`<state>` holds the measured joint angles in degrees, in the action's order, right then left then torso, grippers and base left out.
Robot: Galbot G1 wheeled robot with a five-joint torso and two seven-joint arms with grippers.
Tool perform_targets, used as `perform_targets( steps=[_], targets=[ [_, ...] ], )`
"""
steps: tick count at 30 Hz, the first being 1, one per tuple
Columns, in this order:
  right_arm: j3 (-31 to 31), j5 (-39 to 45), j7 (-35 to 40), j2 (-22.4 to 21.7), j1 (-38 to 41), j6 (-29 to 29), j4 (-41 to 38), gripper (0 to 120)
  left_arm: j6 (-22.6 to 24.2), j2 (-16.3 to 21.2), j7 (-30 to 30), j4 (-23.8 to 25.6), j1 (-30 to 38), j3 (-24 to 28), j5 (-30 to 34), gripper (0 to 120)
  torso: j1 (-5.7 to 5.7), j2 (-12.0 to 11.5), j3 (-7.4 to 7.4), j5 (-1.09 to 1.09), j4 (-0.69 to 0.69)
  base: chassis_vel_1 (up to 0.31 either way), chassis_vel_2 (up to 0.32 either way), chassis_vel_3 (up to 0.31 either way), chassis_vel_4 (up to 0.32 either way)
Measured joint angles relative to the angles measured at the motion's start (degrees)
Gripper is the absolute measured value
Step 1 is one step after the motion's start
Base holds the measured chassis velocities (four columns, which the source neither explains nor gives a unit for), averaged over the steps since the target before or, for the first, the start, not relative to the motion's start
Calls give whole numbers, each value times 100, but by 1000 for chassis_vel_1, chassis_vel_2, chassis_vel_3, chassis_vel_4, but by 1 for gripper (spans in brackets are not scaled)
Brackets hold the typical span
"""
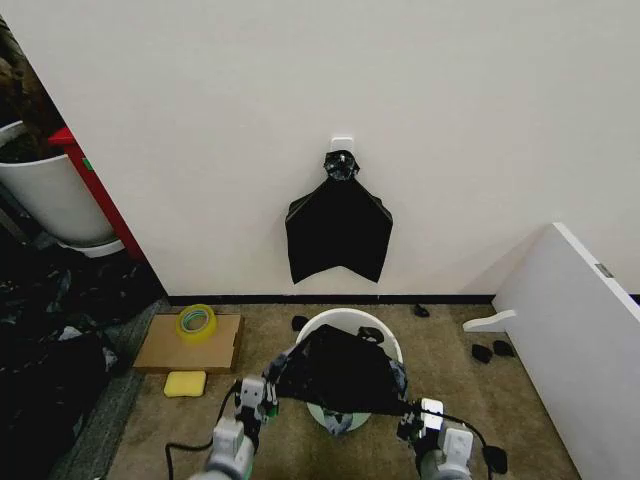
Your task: Place the garbage bag over the trash bin.
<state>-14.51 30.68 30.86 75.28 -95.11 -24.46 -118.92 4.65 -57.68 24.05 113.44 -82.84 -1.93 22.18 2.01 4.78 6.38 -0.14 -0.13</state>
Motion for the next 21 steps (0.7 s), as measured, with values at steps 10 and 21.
perform_targets(
  steps=[10, 21],
  targets=[
    [-27, -68, -182, -61, -82, 137, 105, 0, 161, -48, 5, -233, 133, 19, -9, 0, 0, 0, 0, 0, 0, 0, 0, 0, 0],
    [-20, -338, -276, -204, -501, 305, -242, 15, 307, -37, 176, 158, -363, -267, -229, 22, 0, 0, -1, 1, 1, 0, 0, 0, 0]
  ],
)
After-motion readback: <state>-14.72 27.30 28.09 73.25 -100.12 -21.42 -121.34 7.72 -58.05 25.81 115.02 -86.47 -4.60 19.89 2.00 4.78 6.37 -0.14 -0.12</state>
